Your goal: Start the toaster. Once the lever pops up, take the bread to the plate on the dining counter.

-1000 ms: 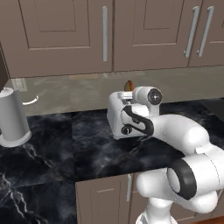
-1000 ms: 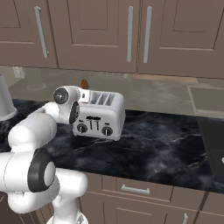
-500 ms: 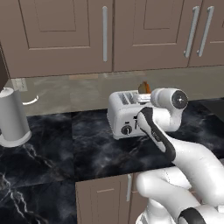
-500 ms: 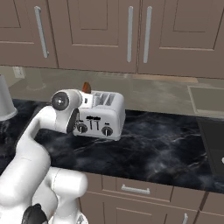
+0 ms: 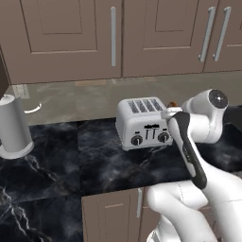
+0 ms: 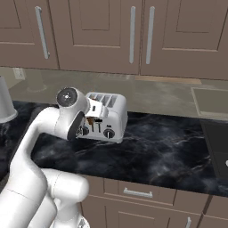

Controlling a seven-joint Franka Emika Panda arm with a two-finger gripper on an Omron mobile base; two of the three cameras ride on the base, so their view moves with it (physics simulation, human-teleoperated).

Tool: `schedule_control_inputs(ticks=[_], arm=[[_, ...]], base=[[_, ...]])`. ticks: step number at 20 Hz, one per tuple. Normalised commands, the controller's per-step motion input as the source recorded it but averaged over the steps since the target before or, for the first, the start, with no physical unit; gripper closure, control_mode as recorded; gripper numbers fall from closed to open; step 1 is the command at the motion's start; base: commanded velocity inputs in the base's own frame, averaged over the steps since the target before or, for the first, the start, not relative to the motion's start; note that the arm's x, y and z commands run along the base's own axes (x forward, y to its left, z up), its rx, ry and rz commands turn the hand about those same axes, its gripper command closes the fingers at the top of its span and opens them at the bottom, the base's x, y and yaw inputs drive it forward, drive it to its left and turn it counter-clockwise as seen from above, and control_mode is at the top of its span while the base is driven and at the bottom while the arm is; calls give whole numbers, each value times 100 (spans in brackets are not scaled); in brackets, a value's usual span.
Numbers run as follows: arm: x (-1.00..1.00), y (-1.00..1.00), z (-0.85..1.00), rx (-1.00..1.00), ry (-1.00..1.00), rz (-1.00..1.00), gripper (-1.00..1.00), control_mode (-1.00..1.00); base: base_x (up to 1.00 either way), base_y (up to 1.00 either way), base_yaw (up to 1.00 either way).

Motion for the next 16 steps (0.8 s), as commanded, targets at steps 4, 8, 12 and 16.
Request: schedule_control_inputs(ticks=[4,8,12,16], arm=[[-70,-8,0,0,24,-3,100,-100],[-79,2,-3,0,11,-12,100,-100],[-72,5,-3,0,1,-10,100,-100],[-63,17,-4,0,0,-3,100,-100]], base=[[0,0,0],[0,0,0],[0,0,0],[0,0,0]])
